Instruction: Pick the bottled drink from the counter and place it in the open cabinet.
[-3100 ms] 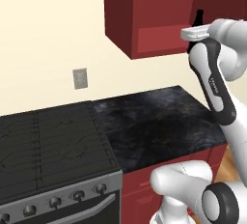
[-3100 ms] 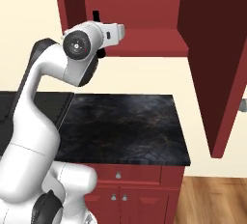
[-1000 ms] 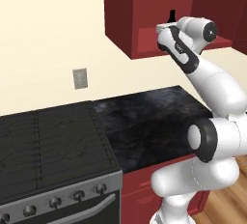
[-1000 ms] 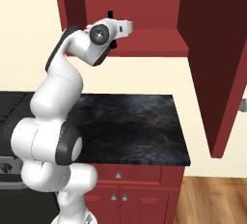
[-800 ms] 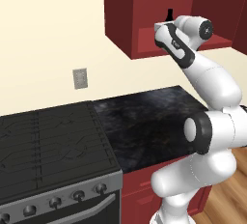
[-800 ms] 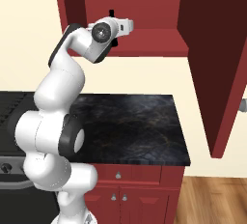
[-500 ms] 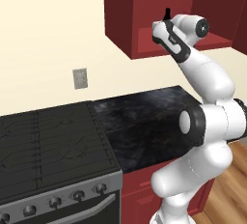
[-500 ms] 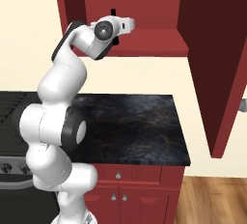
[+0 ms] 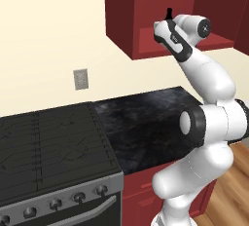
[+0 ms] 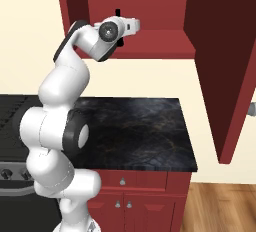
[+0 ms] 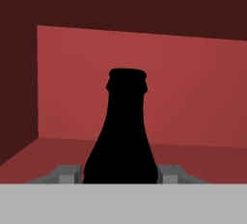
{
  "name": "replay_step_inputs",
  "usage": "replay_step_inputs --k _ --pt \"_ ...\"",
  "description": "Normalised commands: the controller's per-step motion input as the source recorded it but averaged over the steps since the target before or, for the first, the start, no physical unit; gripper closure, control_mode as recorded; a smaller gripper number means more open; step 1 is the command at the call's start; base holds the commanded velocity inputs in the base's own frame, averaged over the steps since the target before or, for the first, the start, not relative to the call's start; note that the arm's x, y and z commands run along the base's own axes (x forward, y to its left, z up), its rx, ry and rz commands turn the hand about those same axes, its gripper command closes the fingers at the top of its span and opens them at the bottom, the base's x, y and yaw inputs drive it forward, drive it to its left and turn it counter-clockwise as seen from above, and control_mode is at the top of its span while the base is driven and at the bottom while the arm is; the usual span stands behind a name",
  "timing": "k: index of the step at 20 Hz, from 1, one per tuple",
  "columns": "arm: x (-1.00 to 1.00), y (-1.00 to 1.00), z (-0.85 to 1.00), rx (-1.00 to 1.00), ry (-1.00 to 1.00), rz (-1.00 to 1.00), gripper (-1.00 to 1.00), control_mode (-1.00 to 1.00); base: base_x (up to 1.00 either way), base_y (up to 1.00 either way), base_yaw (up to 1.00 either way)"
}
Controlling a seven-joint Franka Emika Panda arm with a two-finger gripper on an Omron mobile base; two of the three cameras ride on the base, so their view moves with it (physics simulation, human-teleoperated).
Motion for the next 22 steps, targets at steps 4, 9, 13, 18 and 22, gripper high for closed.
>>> replay_step_inputs --k 4,9,13,18,22 --pt "0.0 0.0 0.0 0.0 0.0 0.0 -1.0 -1.0 0.0 0.0 0.0" --pt "0.0 0.0 0.0 0.0 0.0 0.0 -1.0 -1.0 0.0 0.0 0.0" --pt "-0.12 -0.04 0.1 0.04 0.0 0.0 -1.0 -1.0 0.0 0.0 0.0" --pt "-0.41 -0.11 0.13 0.08 0.0 0.0 -1.0 -1.0 0.0 0.0 0.0" --pt "-0.94 -0.17 0.04 0.05 0.0 -0.02 -1.0 -1.0 0.0 0.0 0.0"
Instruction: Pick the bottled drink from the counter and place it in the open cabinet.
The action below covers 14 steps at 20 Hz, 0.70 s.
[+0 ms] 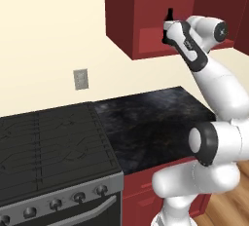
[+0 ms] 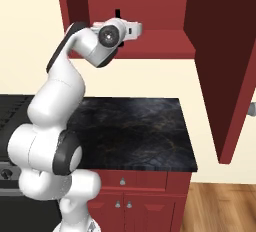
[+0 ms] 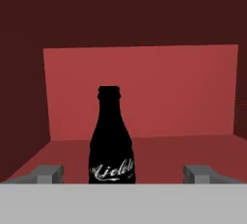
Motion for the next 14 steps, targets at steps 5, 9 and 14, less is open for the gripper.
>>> replay_step_inputs --k 5,9,14 --pt "-1.0 0.01 -0.32 0.0 -0.01 0.0 -1.0 -1.0 0.0 0.0 0.0" --pt "-1.0 0.09 -0.91 0.0 -0.02 0.0 -1.0 -1.0 0.0 0.0 0.0" --pt "-1.0 0.0 -1.0 0.0 0.0 0.0 -1.0 -1.0 0.0 0.0 0.0"
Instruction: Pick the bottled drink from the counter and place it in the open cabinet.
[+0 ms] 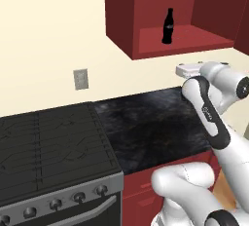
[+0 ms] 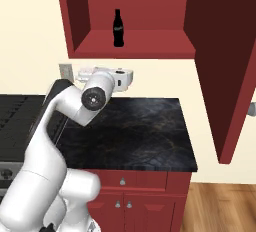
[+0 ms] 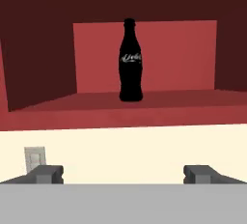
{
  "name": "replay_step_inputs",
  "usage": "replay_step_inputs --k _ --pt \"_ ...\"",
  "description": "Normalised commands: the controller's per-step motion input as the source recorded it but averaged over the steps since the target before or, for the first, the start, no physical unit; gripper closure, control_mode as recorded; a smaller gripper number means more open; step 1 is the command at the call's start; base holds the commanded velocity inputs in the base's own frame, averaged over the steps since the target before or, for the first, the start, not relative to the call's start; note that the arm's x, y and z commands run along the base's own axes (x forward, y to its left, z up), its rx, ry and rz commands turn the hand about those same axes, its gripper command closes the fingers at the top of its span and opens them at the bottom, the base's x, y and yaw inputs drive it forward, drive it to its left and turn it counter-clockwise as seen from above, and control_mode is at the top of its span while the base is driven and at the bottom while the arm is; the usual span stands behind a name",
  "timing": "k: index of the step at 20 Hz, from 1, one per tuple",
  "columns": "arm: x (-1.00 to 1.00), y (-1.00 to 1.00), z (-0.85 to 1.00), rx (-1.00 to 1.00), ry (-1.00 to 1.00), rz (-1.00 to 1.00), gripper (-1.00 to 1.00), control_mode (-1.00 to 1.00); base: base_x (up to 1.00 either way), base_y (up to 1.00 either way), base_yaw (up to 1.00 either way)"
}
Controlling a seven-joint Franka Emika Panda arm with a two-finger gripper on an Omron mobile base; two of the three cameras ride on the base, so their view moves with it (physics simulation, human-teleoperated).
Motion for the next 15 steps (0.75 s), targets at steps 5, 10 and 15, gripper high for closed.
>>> replay_step_inputs --k 5,10,15 --pt "-1.0 0.03 -0.82 -0.01 -0.12 0.0 -1.0 -1.0 0.0 0.0 0.0" --pt "-0.21 0.0 0.08 -0.01 -0.15 0.0 -1.0 -1.0 0.0 0.0 0.0" --pt "-0.17 -0.08 0.06 0.05 -0.1 0.0 -1.0 -1.0 0.0 0.0 0.0"
